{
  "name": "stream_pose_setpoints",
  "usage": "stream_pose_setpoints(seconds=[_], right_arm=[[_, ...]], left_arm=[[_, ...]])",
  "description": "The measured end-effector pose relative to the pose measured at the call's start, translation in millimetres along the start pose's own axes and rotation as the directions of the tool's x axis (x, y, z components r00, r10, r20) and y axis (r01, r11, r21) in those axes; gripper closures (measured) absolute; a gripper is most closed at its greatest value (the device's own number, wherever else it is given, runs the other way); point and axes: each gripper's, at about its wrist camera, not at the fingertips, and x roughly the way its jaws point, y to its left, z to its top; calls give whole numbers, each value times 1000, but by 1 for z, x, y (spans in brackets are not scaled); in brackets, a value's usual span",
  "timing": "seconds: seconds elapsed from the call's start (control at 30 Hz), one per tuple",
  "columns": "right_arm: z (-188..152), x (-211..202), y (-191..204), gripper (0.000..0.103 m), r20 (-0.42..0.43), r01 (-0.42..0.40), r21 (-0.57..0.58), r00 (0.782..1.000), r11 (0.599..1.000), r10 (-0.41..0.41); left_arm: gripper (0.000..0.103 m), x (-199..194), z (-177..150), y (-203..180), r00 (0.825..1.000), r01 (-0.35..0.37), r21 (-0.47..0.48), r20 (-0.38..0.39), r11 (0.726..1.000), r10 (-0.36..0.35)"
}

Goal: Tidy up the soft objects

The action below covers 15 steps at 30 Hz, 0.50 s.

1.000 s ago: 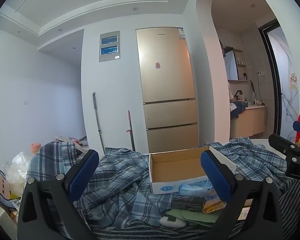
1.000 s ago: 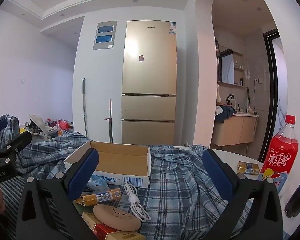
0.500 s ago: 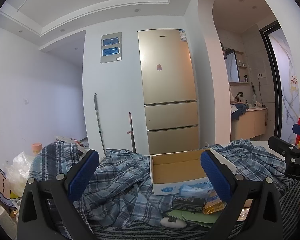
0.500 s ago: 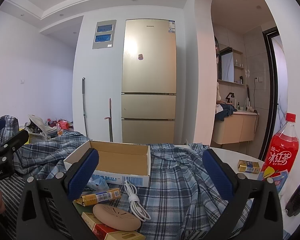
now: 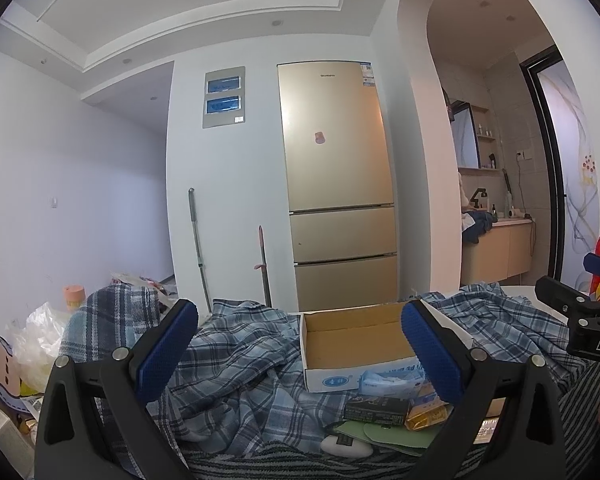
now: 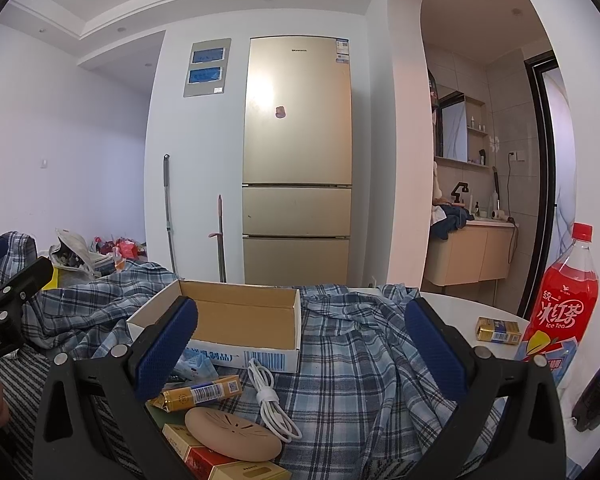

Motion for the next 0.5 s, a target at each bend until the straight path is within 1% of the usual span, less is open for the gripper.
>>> stream_pose_setpoints(seconds=[0.2, 0.33, 0.5], right_arm=[[2, -2, -2, 0, 9, -6, 10, 1000, 1000, 6], [3, -3, -2, 0, 9, -7, 15, 1000, 1000, 7], [4, -9, -5, 0, 35, -31, 35, 999, 999, 29]], left_arm=[[0, -3, 1, 3, 1000, 1, -14, 2, 1000, -1], [0, -3, 1, 1, 1000, -7, -3, 2, 1000, 7], [0, -8, 1, 6, 1000, -6, -20, 26, 1000, 7]])
